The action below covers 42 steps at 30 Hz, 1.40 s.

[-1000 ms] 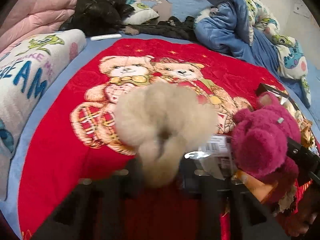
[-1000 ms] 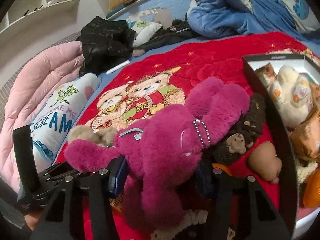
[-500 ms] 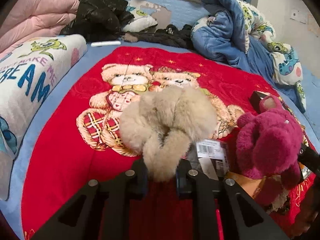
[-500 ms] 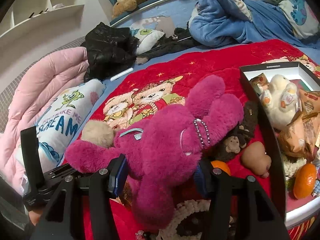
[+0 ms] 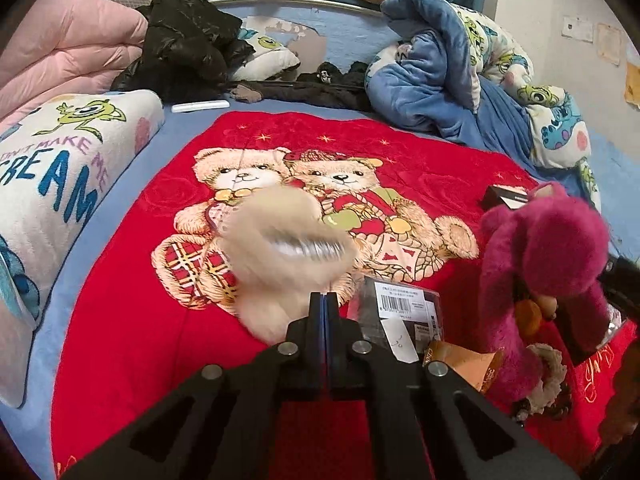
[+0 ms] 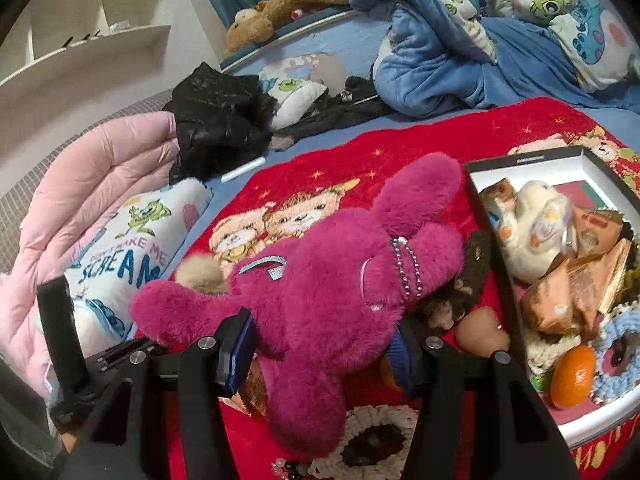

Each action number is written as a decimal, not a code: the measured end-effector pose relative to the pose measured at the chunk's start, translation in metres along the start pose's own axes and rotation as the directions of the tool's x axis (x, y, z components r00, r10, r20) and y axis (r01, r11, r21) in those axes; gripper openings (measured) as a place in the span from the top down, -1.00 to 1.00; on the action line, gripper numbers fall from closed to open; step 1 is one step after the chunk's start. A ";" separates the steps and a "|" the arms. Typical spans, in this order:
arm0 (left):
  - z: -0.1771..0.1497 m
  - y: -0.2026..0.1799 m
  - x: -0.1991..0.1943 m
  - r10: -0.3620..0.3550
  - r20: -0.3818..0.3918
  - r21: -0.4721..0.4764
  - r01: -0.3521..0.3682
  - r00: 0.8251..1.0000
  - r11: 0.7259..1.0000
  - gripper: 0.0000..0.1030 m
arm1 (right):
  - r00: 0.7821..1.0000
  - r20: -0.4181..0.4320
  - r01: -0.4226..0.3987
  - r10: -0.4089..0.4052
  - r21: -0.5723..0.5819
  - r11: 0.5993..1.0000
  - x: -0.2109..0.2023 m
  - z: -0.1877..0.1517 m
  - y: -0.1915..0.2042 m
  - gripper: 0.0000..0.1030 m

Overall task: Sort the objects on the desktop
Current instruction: 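Lift the beige plush with the left tool while the right tool lifts the pink plush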

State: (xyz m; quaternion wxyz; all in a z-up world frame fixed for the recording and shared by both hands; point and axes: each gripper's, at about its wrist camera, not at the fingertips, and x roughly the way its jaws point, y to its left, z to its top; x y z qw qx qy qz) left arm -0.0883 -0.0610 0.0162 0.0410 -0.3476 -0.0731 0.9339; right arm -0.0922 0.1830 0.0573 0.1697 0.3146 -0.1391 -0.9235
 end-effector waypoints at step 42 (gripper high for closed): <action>0.019 0.021 0.043 0.076 -0.023 -0.059 -0.077 0.997 0.995 0.78 | 0.998 -0.052 -0.018 0.017 -0.013 1.000 0.012 -0.010 0.000 -0.07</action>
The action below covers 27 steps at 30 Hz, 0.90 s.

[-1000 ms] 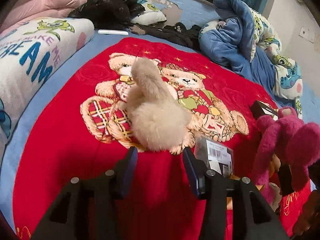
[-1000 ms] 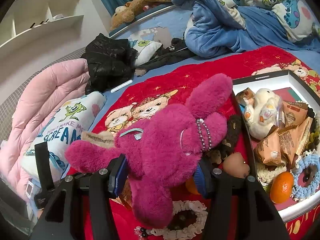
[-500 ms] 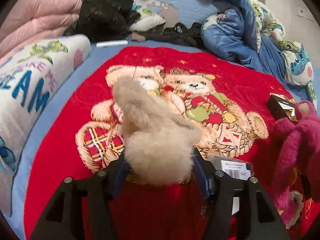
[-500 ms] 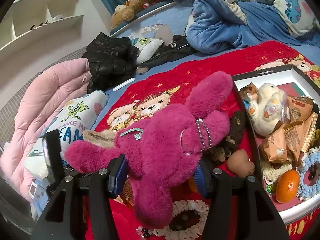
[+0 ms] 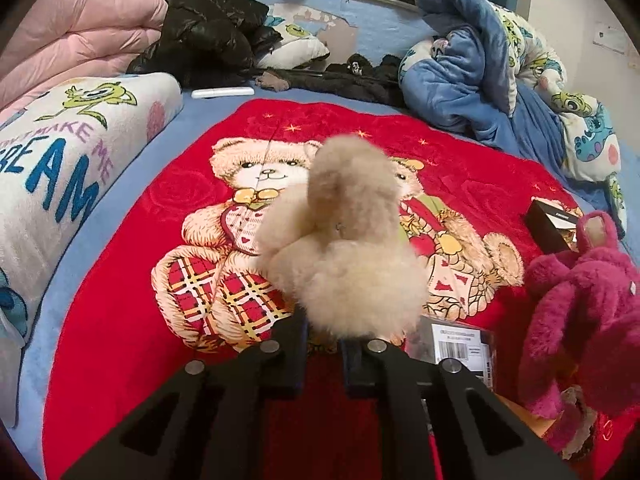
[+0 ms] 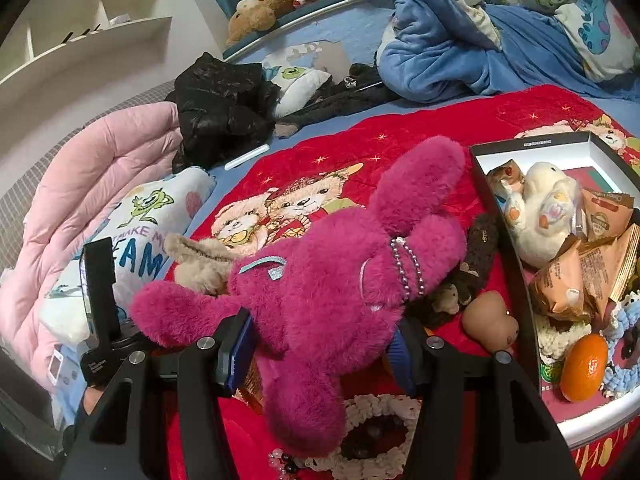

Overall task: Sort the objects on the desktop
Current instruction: 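Lift the beige plush with the left tool while the right tool lifts the pink plush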

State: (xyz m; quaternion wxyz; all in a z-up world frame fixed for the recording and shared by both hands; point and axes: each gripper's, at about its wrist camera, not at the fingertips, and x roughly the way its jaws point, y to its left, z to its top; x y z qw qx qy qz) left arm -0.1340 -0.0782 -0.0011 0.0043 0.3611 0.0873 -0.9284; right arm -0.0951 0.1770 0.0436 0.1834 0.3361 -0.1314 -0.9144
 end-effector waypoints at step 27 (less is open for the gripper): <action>0.001 -0.035 -0.056 -0.055 0.111 0.088 0.045 0.992 0.995 0.81 | 0.998 0.052 -0.036 0.034 0.042 0.998 -0.027 0.018 -0.008 -0.07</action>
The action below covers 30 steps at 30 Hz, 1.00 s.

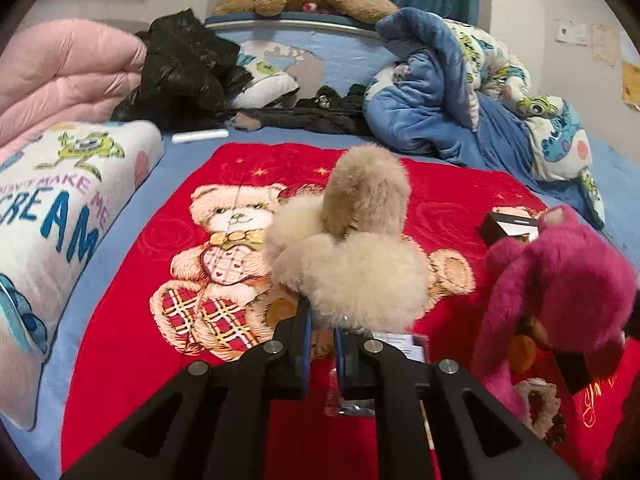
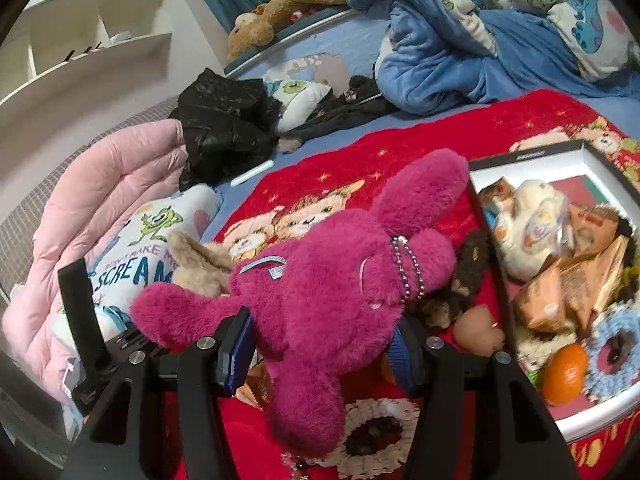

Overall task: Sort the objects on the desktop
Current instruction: 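Lift the beige plush with the left tool while the right tool lifts the pink plush, then carry the beige plush over the black tray while the right tool carries the pink plush there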

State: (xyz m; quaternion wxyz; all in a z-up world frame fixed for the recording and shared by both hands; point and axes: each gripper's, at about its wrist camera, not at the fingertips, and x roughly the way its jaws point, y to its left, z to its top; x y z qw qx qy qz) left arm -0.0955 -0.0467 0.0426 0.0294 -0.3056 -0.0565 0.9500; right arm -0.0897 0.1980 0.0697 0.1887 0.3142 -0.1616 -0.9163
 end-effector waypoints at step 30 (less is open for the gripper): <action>0.018 -0.250 -0.045 -0.324 0.020 0.152 0.318 0.946 0.936 0.81 | 0.958 0.258 0.071 -0.123 0.204 0.976 -0.173 0.039 -0.157 -0.07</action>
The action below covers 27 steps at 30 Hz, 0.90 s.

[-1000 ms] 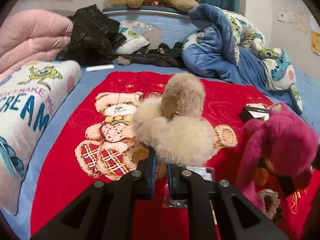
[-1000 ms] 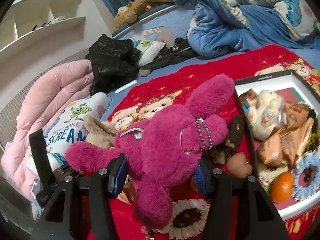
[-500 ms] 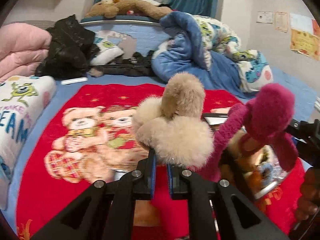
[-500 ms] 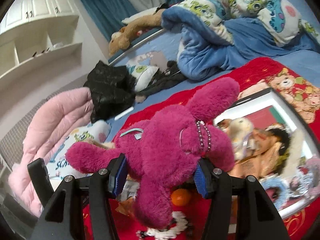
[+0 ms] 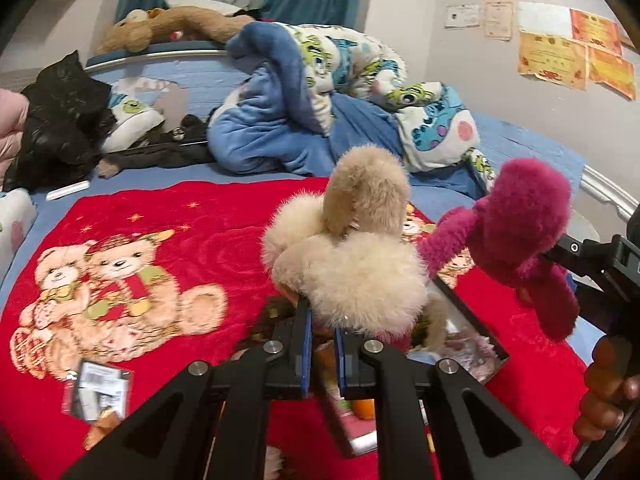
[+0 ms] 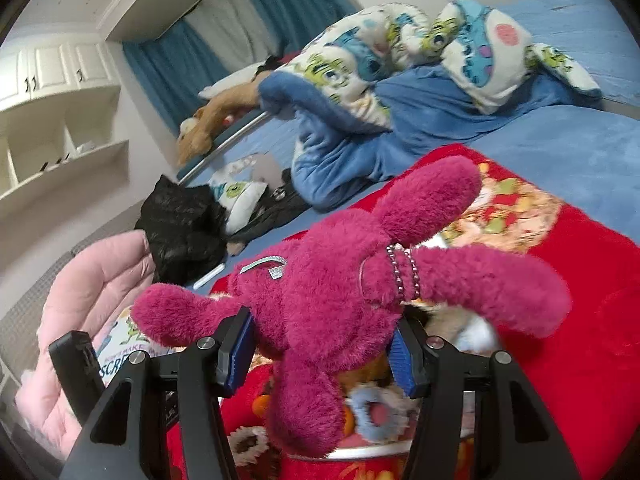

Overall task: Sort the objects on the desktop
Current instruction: 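Carry the beige plush over the black tray while the right tool carries the pink plush there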

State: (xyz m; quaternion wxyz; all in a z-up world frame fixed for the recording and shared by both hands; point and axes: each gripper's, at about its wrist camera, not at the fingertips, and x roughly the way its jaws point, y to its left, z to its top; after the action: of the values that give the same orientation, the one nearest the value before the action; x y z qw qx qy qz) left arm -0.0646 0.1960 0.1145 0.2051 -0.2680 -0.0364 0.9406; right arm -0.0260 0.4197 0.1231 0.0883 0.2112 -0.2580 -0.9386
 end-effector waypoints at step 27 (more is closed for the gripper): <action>0.050 -0.010 0.120 0.022 -0.124 0.023 -0.019 0.992 1.000 0.81 | 0.991 -0.068 -0.113 0.118 0.074 0.991 0.090 0.053 -0.024 -0.07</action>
State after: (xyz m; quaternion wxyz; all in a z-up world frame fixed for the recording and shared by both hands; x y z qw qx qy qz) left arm -0.1795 0.2563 0.1000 0.2004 -0.3240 -0.0105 0.9245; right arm -0.1310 0.4393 0.1203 0.1441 0.2326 -0.2991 -0.9141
